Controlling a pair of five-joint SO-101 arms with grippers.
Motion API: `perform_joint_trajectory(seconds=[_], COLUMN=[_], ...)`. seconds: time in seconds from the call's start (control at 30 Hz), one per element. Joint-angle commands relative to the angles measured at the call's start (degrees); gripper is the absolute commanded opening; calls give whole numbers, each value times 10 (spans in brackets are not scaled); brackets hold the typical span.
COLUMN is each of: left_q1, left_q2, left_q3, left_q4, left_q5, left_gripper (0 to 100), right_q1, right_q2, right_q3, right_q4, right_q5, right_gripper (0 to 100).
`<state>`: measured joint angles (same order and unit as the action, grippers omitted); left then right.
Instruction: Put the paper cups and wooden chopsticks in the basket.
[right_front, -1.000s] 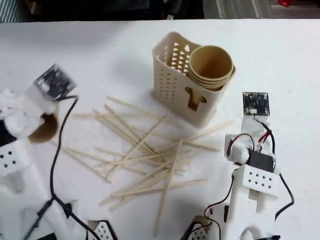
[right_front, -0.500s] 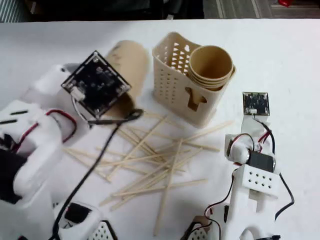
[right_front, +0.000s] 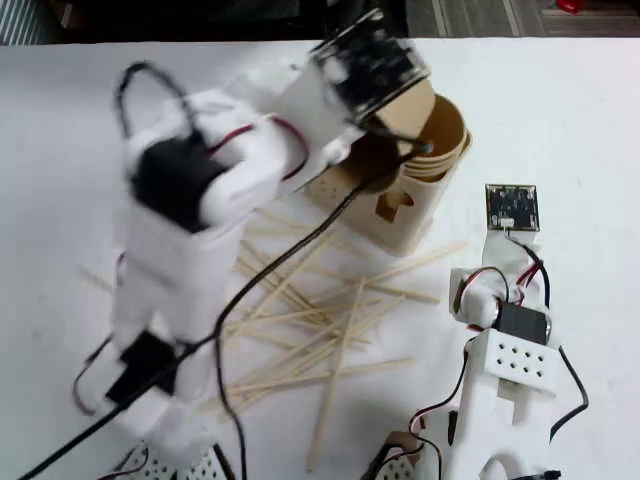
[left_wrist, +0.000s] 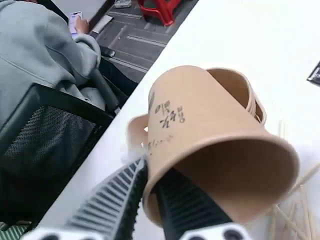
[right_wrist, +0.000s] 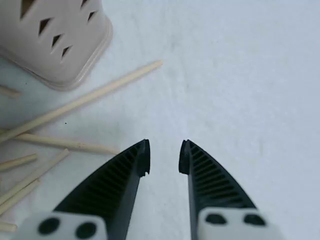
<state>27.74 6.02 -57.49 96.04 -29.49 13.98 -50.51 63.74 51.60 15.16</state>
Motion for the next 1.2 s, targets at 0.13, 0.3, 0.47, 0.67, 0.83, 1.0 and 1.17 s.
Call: perform_joint_trajectory(seconds=[0.13, 0.3, 0.47, 0.67, 0.83, 1.0, 1.17], left_q1=[10, 10, 9, 10, 19, 31, 32], left_q2=[131, 145, 145, 149, 149, 152, 153], left_q3=[-126, -130, -130, -130, -130, -125, -124], left_q4=[22, 18, -15, -66, -121, -162, -204], left_q5=[6, 19, 96, 99, 97, 97, 97], left_gripper=[24, 120, 234, 219, 218, 218, 218], right_q1=[-2, -2, -2, -2, -2, -2, -2], right_q2=[0, 0, 0, 0, 0, 0, 0], right_q3=[-3, -4, -4, -4, -4, -4, -4], right_q4=[-12, -12, -12, -12, -12, -12, -12], right_q5=[7, 7, 7, 7, 7, 7, 7], right_gripper=[110, 110, 110, 110, 110, 110, 110])
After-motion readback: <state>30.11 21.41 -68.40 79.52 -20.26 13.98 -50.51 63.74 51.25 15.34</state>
